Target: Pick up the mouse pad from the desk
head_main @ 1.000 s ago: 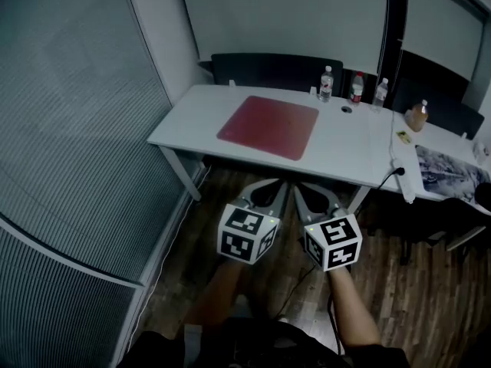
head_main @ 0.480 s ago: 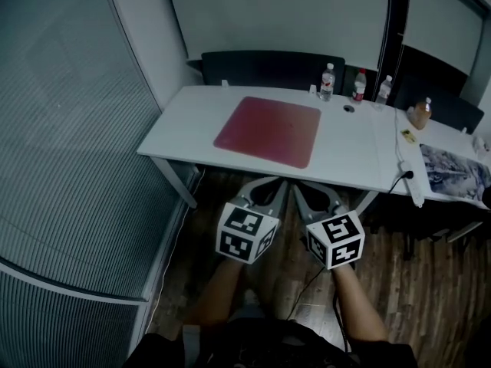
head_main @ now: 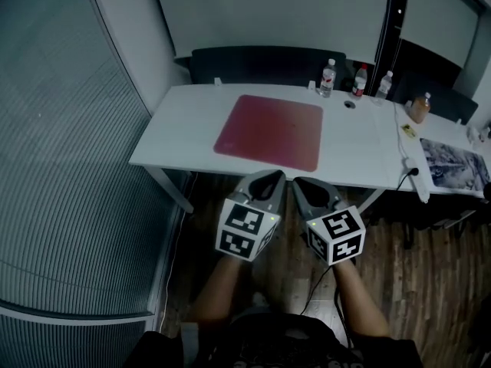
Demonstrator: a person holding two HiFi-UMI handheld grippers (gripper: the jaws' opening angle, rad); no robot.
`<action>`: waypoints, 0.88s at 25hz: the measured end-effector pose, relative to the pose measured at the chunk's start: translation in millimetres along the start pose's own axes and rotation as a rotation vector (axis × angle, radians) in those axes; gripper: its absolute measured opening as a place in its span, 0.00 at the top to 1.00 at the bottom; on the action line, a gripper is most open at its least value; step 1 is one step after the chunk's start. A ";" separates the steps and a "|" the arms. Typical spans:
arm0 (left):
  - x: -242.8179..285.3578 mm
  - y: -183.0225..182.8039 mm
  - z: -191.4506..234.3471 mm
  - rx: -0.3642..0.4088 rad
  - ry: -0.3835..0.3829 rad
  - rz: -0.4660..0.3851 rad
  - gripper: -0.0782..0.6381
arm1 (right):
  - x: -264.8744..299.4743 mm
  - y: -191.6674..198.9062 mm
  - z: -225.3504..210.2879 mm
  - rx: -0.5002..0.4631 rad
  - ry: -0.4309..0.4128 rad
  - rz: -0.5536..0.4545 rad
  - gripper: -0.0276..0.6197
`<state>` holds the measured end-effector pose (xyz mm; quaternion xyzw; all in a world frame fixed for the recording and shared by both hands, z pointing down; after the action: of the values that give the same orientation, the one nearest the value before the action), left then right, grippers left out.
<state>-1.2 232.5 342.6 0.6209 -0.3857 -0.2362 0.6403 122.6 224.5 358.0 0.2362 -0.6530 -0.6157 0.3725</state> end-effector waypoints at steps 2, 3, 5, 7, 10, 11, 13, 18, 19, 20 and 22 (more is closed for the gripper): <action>-1.4 3.8 13.3 -0.001 0.011 -0.001 0.88 | 11.3 -2.7 5.6 -0.007 0.009 0.003 0.95; -2.4 5.8 19.5 -0.002 0.017 0.000 0.88 | 16.9 -3.7 8.1 -0.010 0.014 0.006 0.95; -5.0 10.6 31.0 -0.003 0.032 0.012 0.88 | 27.2 -4.9 13.3 -0.010 0.025 0.011 0.95; -8.2 14.8 41.7 -0.004 0.044 0.018 0.88 | 35.8 -7.2 19.1 -0.009 0.034 0.012 0.95; -14.0 17.3 52.4 -0.015 0.054 0.004 0.88 | 43.7 -9.5 28.8 -0.014 0.034 0.005 0.95; -15.8 17.9 54.1 -0.016 0.056 0.000 0.88 | 45.3 -9.9 31.6 -0.015 0.034 0.003 0.95; -18.8 18.9 57.6 -0.013 0.057 -0.002 0.88 | 49.6 -11.9 36.3 -0.016 0.034 0.003 0.95; -19.0 19.7 65.1 -0.017 0.071 -0.013 0.88 | 60.5 -14.9 41.2 -0.026 0.025 -0.005 0.95; -17.8 19.7 66.1 -0.020 0.075 -0.014 0.88 | 62.5 -15.1 40.6 -0.027 0.025 -0.008 0.95; -16.5 19.7 67.5 -0.022 0.078 -0.014 0.88 | 65.0 -15.0 40.0 -0.027 0.025 -0.009 0.95; -12.7 20.2 71.3 -0.019 0.076 -0.012 0.88 | 71.2 -13.8 38.5 -0.027 0.018 -0.004 0.95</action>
<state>-68.4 201.1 354.9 0.6257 -0.3552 -0.2198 0.6588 47.1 192.3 359.8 0.2382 -0.6408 -0.6230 0.3802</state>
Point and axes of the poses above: the fingertips, and each gripper's own axes: x forward along the fingers, z to its left, y out of its underside, the point moved 8 cm from there along -x, backward along the fingers, and after that the axes turned 7 degrees about y, right-handed, at the moved point
